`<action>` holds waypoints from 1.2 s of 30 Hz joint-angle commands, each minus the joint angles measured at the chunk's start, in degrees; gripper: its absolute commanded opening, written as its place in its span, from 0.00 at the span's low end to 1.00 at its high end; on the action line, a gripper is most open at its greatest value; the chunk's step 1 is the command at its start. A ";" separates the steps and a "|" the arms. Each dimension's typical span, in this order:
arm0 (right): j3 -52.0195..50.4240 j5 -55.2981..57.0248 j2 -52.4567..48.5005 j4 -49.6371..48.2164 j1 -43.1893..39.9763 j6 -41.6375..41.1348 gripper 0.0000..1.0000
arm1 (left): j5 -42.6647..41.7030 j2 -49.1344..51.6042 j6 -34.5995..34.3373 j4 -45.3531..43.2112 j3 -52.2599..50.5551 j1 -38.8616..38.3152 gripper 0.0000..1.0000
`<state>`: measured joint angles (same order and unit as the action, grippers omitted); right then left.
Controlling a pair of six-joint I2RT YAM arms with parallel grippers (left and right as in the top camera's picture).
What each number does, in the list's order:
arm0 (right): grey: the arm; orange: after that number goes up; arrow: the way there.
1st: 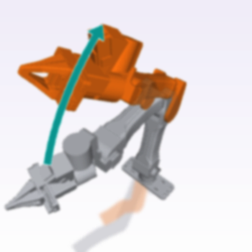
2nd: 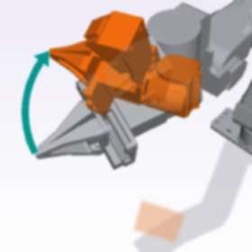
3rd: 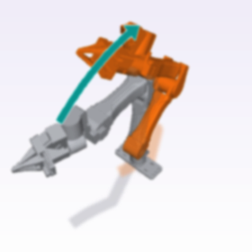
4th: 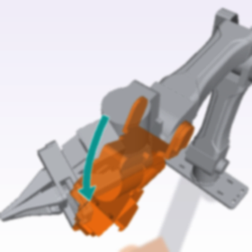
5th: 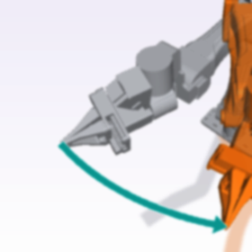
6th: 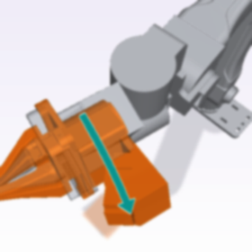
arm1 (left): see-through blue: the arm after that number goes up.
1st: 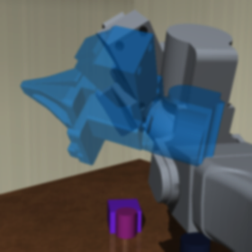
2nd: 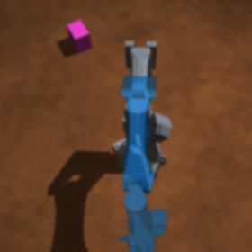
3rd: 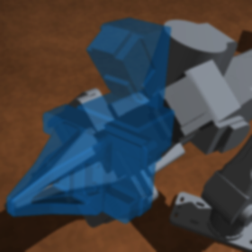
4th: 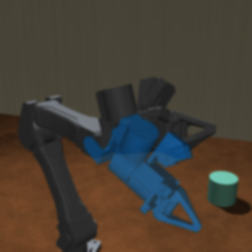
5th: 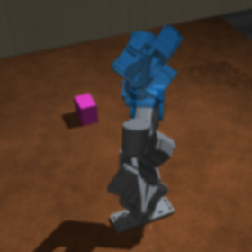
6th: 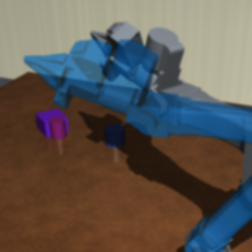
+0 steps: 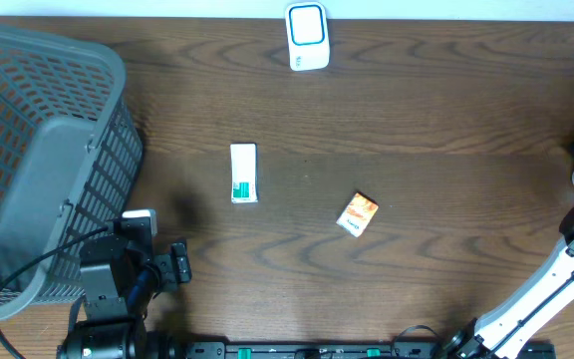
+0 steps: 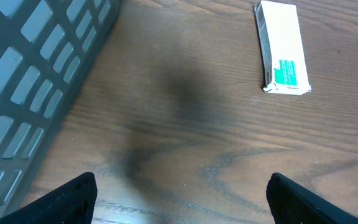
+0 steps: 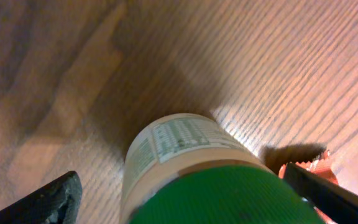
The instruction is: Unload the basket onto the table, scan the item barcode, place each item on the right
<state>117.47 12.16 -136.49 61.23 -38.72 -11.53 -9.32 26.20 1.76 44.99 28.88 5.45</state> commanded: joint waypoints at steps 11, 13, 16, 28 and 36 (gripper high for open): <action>10.29 -10.84 15.98 3.89 2.75 -7.58 0.99 | -0.52 -0.09 0.81 0.00 0.04 -0.13 0.88; 10.29 -12.98 19.74 3.82 4.70 -9.31 0.99 | -0.52 -0.09 0.81 0.00 0.04 -0.13 0.88; 10.29 -15.56 24.57 4.70 9.29 -9.92 0.99 | -0.52 -0.09 0.81 0.00 0.04 -0.13 0.88; 2.78 -22.14 24.65 22.14 43.69 -12.74 0.99 | -0.52 -0.09 0.81 0.00 0.04 -0.13 0.88; -11.37 -22.14 22.99 21.99 57.16 -22.62 0.99 | -0.52 -0.09 0.81 0.00 0.04 -0.13 0.88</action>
<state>110.85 -9.72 -114.15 82.81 15.51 -28.16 -9.32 26.20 1.76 44.97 28.88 5.45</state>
